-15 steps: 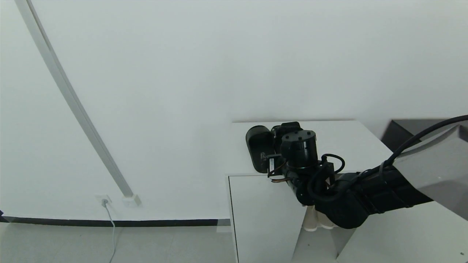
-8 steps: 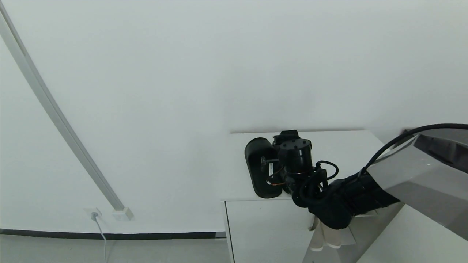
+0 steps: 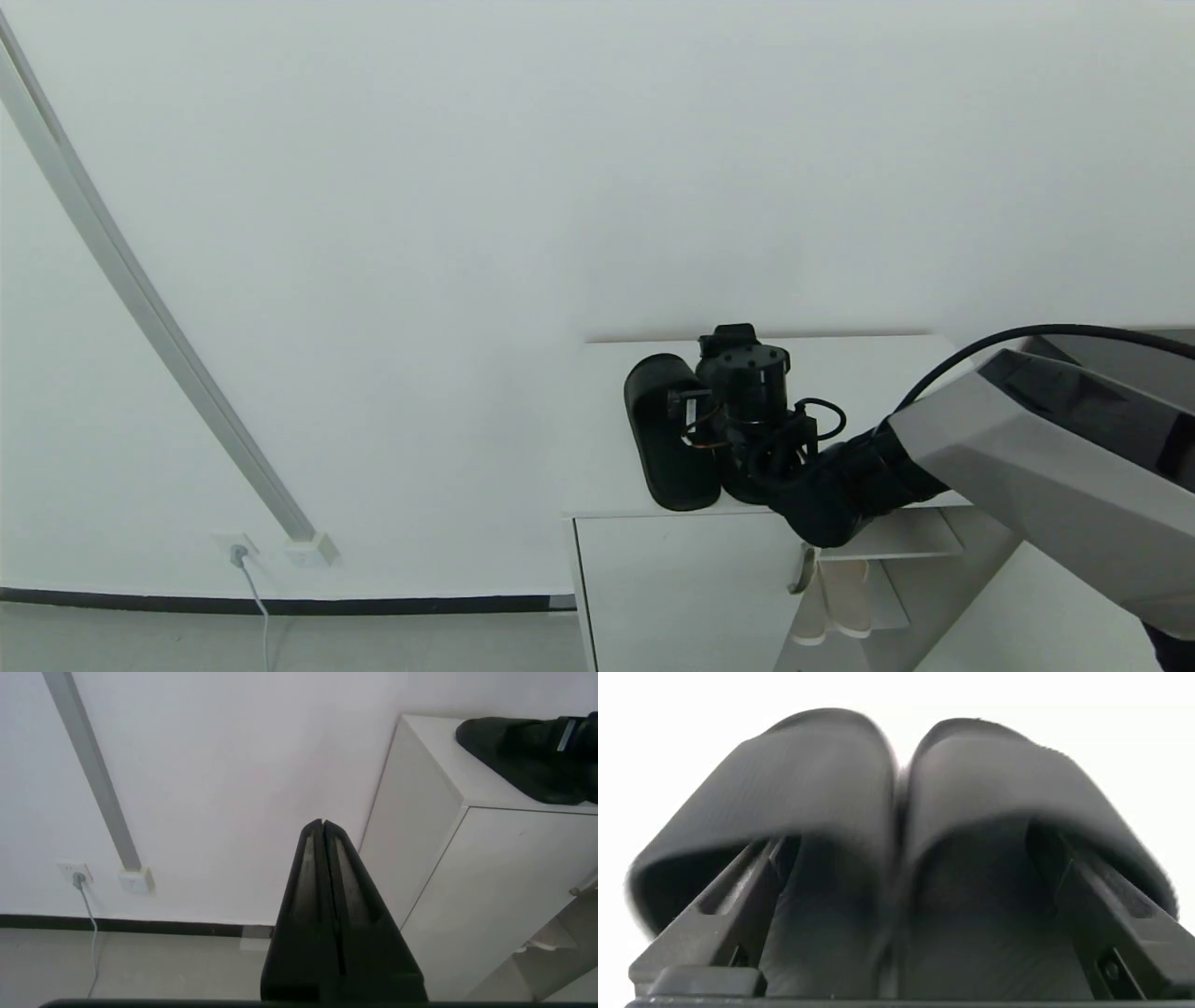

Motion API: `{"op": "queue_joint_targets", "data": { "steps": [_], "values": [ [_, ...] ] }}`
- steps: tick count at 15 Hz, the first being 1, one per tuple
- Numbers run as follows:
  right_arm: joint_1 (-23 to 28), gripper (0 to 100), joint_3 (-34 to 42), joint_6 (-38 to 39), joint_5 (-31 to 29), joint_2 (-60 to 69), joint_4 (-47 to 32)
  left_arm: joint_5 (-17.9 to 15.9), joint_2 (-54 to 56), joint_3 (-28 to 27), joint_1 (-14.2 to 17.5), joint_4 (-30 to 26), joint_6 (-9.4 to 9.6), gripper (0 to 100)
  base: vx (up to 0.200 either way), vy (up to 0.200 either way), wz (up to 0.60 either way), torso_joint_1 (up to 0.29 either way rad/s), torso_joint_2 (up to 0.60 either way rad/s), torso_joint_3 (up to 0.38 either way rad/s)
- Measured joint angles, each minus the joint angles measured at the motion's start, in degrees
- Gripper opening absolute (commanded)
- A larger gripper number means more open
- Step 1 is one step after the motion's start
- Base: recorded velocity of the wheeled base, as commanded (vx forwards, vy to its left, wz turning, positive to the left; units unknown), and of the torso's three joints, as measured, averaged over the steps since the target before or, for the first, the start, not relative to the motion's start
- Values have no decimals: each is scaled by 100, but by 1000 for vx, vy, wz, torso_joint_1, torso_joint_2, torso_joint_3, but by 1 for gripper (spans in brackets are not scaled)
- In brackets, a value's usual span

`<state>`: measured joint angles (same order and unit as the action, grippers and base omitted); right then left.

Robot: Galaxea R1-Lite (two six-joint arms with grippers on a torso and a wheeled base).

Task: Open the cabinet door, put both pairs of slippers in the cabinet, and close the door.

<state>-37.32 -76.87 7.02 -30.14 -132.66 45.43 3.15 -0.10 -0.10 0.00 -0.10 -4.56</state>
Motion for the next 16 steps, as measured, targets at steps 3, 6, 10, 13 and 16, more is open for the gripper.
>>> {"op": "queue_joint_targets", "data": {
  "steps": [3,6,10,13,16],
  "values": [
    [46,100,-306,-35,4,-254,-35,5,0,0,-2,0,-6,0,0,0,0,0,0,0],
    [66,0,-391,-35,11,-372,-33,2,0,0,0,2,-9,0,0,0,0,0,0,0],
    [59,0,-402,-27,6,-395,-15,7,0,0,0,2,-9,0,0,0,0,0,0,0],
    [41,0,-311,-29,2,-315,-9,5,0,0,0,2,-9,0,0,0,0,0,0,0],
    [-68,0,215,-51,127,52,7,2,0,0,0,2,-9,0,0,0,0,0,0,0]
  ]
}}
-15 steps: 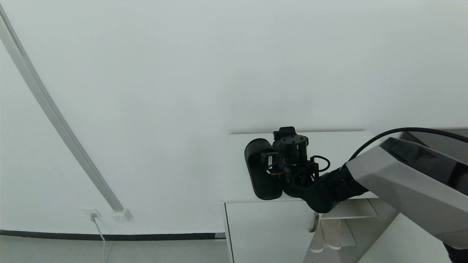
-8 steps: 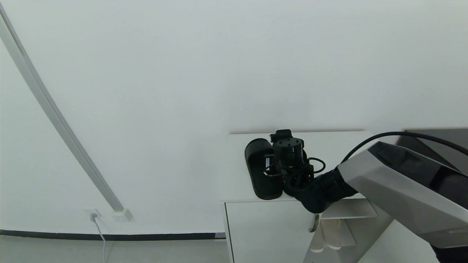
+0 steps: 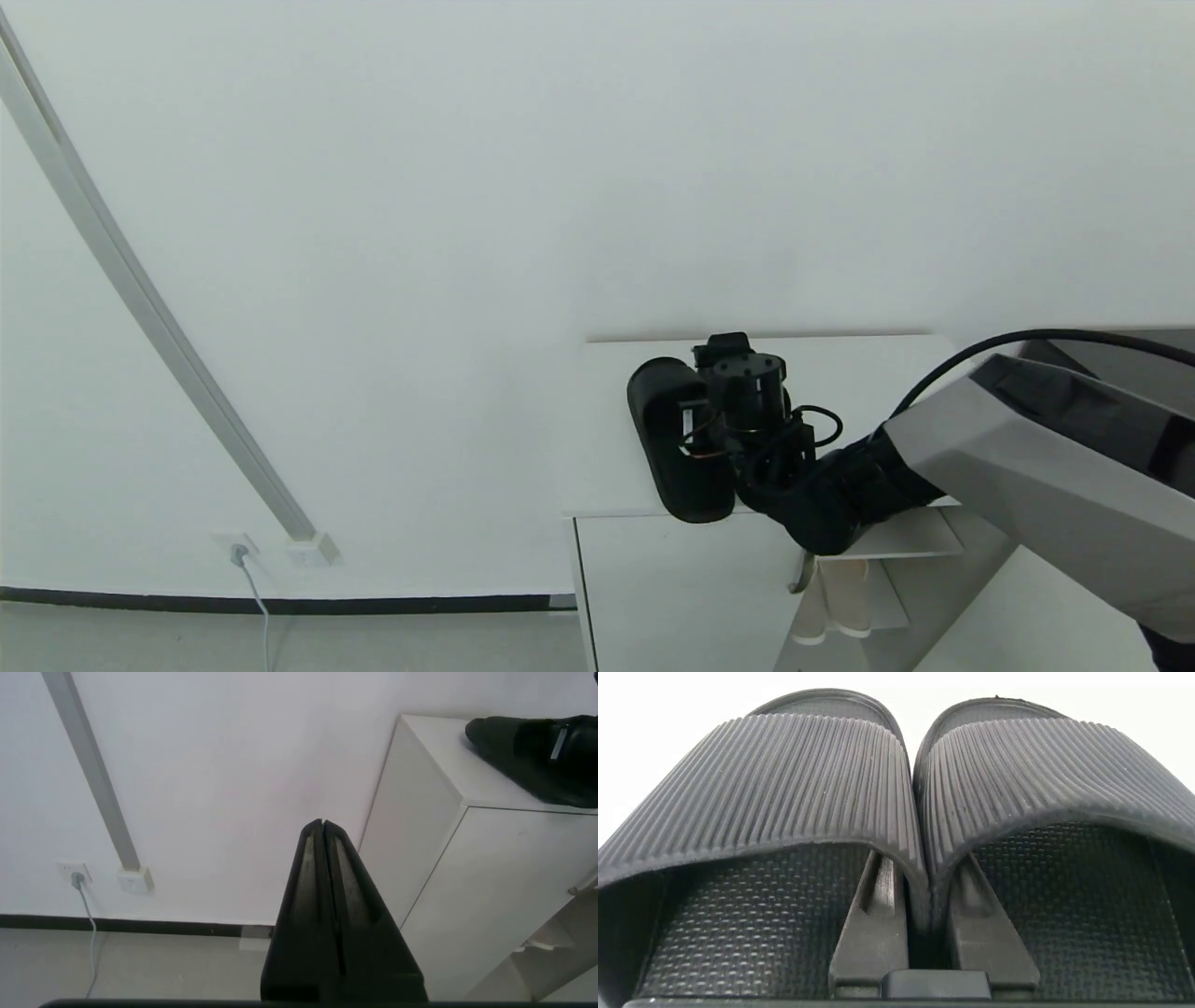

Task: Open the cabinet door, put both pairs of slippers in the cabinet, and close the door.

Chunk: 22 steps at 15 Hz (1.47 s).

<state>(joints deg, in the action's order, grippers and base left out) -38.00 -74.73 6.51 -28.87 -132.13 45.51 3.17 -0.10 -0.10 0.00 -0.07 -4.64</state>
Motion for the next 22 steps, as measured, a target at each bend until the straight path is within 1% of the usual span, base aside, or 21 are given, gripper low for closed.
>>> {"op": "queue_joint_targets", "data": {
  "steps": [3,4,7,9,10,11,15,22],
  "values": [
    [-169,0,847,-17,416,586,230,-2,0,0,0,0,2,0,0,0,0,0,0,0],
    [-232,0,1252,-39,640,829,375,2,0,0,0,0,0,0,0,0,0,0,0,0],
    [-400,0,2509,-151,1409,1585,896,5,0,0,0,0,-20,0,0,0,0,0,0,0],
    [-464,0,3402,-354,2044,2055,1389,5,0,0,0,2,-88,0,0,0,0,0,0,0],
    [-486,0,3783,-438,2411,2254,1619,6,0,0,0,5,-93,0,0,0,0,0,0,0],
    [-506,0,4017,-485,2575,2406,1747,6,0,0,0,5,-94,0,0,0,0,0,0,0],
    [-588,0,4235,-495,2603,2571,1780,9,0,2,0,7,-88,0,0,0,0,0,0,0],
    [-616,0,4286,-468,2597,2553,1903,5,0,0,0,10,-90,0,-200,0,0,1,6,6]
  ]
}}
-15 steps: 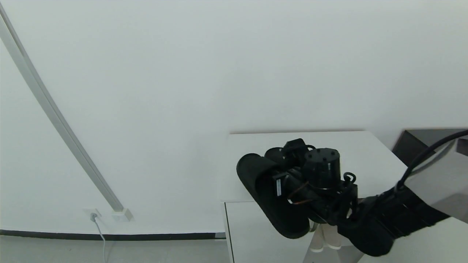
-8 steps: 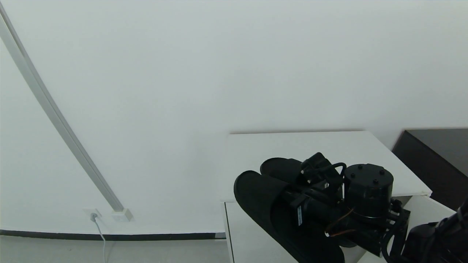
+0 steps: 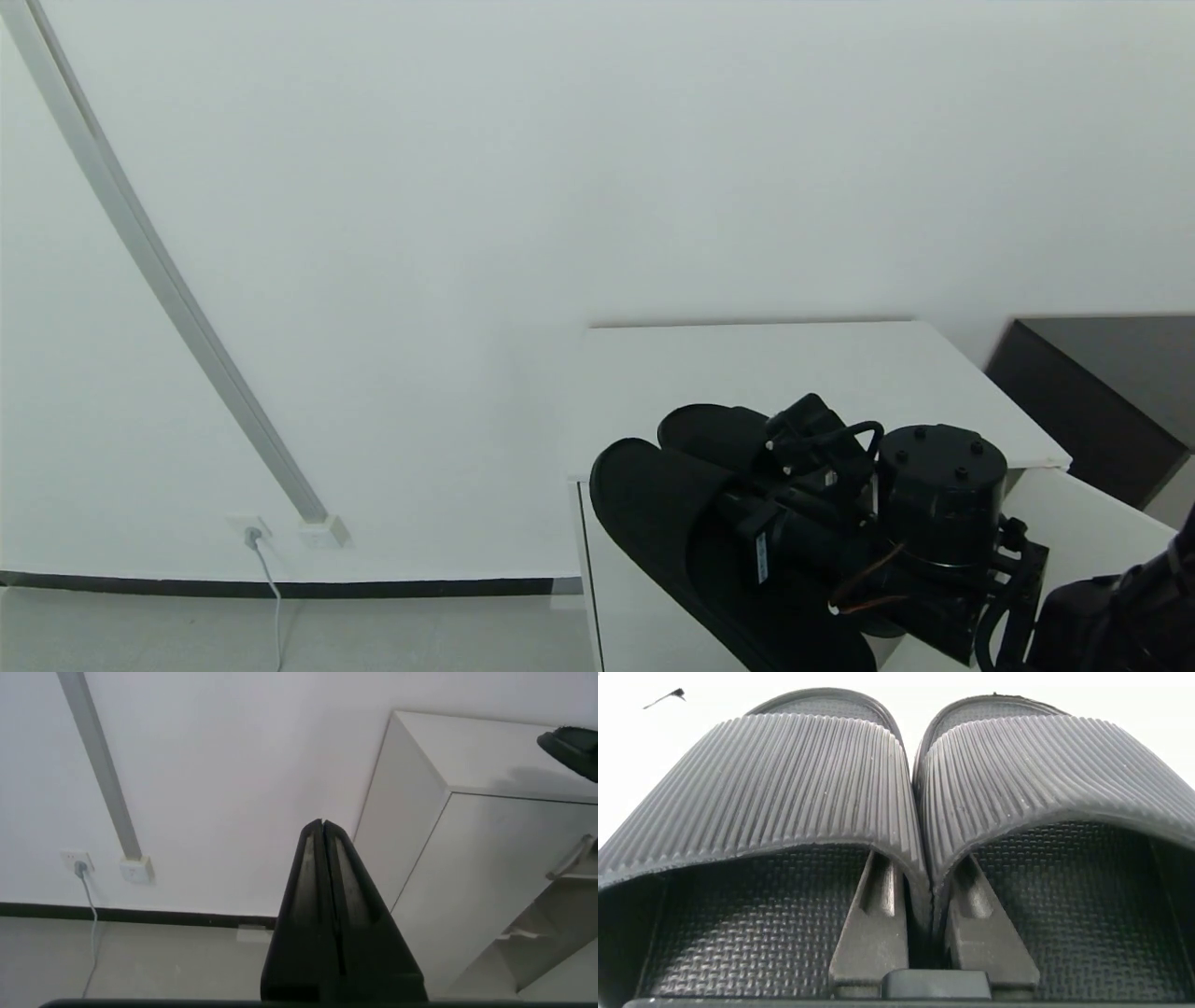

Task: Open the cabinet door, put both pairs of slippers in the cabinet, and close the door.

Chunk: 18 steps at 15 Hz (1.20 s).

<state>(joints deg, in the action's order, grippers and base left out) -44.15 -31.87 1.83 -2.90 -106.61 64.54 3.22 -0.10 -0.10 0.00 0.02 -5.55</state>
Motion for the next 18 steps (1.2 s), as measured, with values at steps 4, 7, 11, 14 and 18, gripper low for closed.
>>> {"op": "queue_joint_targets", "data": {
  "steps": [4,7,11,14,18],
  "values": [
    [13,0,50,2,-7,-4,72,1,0,0,0,-2,-4,0,-200,0,0,2,4,2],
    [6,0,62,-20,-16,-9,72,0,0,0,0,-2,-4,0,-67,0,0,1,1,1],
    [46,0,69,-17,-27,-17,39,0,0,0,0,-2,-6,0,0,0,0,0,0,0],
    [41,0,61,-17,-27,-26,41,1,0,0,-2,-2,-4,0,0,0,0,0,0,0],
    [41,0,61,-16,-24,-28,38,1,0,0,-2,-2,-4,0,0,-100,0,0,0,2]
  ]
}}
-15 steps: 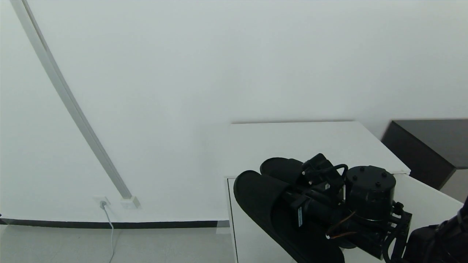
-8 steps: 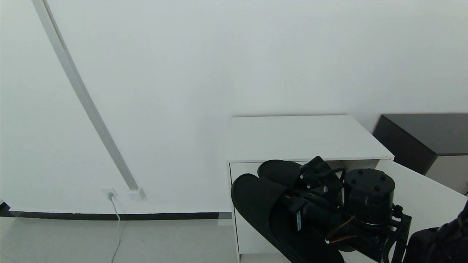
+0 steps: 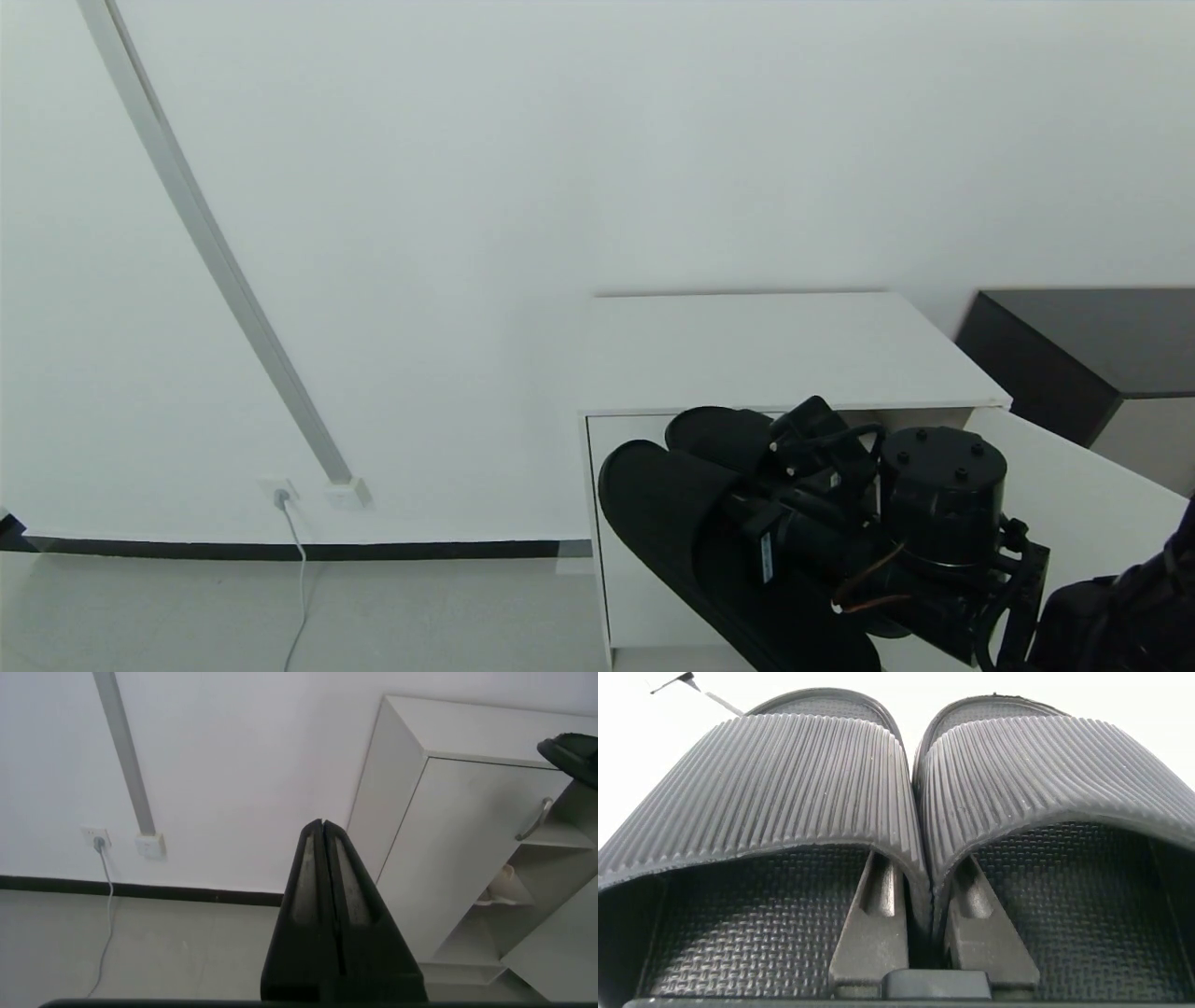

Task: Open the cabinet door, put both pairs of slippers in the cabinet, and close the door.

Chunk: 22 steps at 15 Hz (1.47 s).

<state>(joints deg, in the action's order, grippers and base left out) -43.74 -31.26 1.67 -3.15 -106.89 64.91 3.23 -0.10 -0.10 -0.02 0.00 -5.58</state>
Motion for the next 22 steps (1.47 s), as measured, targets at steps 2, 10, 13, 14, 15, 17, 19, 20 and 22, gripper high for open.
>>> {"op": "queue_joint_targets", "data": {
  "steps": [2,10,13,14,15,17,19,20,22],
  "values": [
    [-6,0,0,0,-2,-2,9,5,0,0,0,-2,-2,0,0,-200,0,7,3,2],
    [0,0,26,16,0,-66,22,2,0,2,2,0,-10,0,0,-200,0,4,2,1],
    [0,0,72,16,-2,-77,26,7,0,0,2,0,-13,0,0,-200,0,2,-1,2],
    [0,0,78,16,0,-80,28,7,0,0,2,2,-21,0,0,-200,0,2,2,7],
    [0,0,85,18,0,-80,26,7,0,0,2,0,-18,0,0,-200,0,2,7,2],
    [0,0,85,16,0,-83,26,7,0,0,2,0,-24,0,0,-200,0,2,-5,-2],
    [0,0,94,18,2,-88,26,7,0,0,2,0,-29,0,0,-200,0,7,-2,2],
    [-5,0,96,18,6,-88,33,10,0,0,2,0,-40,0,0,0,0,0,0,0],
    [6,0,116,21,6,-89,28,2,0,0,10,2,-46,0,0,0,0,0,0,0]
  ]
}}
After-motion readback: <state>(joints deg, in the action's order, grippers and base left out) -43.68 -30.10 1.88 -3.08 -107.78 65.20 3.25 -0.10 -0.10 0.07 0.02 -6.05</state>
